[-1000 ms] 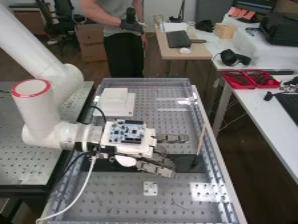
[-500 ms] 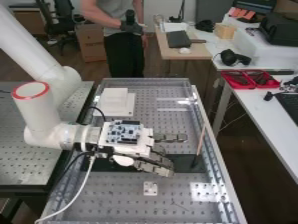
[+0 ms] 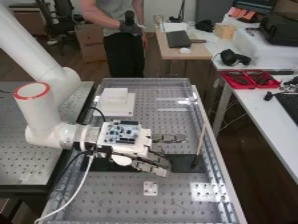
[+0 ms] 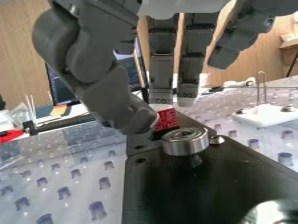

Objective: Grab the pcb board and place it in the clear container

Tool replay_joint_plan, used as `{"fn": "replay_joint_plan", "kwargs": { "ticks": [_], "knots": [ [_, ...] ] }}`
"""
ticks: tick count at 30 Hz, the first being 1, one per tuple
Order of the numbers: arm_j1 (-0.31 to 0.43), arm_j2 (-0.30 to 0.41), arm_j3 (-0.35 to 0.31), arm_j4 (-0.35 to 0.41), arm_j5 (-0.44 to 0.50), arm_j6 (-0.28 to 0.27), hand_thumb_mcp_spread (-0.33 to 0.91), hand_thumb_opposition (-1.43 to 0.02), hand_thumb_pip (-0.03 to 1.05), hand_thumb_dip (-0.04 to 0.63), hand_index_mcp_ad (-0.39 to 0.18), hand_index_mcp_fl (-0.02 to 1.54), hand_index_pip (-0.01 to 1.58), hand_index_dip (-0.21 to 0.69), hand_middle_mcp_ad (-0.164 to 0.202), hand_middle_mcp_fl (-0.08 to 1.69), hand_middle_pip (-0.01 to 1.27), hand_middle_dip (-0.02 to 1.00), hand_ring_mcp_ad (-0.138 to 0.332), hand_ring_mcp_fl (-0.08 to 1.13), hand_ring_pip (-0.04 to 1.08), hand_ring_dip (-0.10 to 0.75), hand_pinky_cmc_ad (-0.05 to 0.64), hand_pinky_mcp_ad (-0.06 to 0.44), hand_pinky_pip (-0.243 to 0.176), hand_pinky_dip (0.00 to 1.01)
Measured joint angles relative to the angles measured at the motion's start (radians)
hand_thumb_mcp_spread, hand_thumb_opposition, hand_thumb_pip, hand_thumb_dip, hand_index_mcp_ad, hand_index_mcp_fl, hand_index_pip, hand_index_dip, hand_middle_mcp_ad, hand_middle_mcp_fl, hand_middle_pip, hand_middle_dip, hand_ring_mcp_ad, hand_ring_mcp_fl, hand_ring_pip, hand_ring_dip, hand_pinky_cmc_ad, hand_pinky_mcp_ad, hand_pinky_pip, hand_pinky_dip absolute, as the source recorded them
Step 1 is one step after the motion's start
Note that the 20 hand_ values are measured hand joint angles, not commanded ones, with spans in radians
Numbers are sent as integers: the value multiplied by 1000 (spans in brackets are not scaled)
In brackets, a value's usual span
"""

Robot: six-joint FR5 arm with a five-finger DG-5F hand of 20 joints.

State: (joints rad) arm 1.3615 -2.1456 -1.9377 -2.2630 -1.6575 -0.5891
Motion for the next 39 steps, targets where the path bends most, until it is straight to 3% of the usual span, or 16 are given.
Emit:
{"fn": "replay_joint_plan", "kwargs": {
  "ticks": [15,19,26,32,39],
  "knots": [
    [1,-7,-6,33,11,-25,525,-970,862,410,-138,30,103,-187,66,298,1011,812,66,295,312,618,284,152,-12,188],
    [1,-9,-13,69,20,-23,529,-970,862,410,-138,30,103,-187,66,377,1012,812,72,374,316,620,286,150,-14,188],
    [1,-14,-11,69,23,-18,531,-970,862,410,-145,30,103,-187,66,438,1012,812,35,445,312,620,302,152,-10,192],
    [-1,-12,-5,43,18,-18,531,-970,862,410,-145,37,103,-187,54,435,1016,826,37,426,312,618,316,152,0,190],
    [-1,-4,-10,49,21,-16,531,-974,862,410,-145,37,103,-187,66,368,958,815,35,337,304,618,312,150,2,192]
  ]
}}
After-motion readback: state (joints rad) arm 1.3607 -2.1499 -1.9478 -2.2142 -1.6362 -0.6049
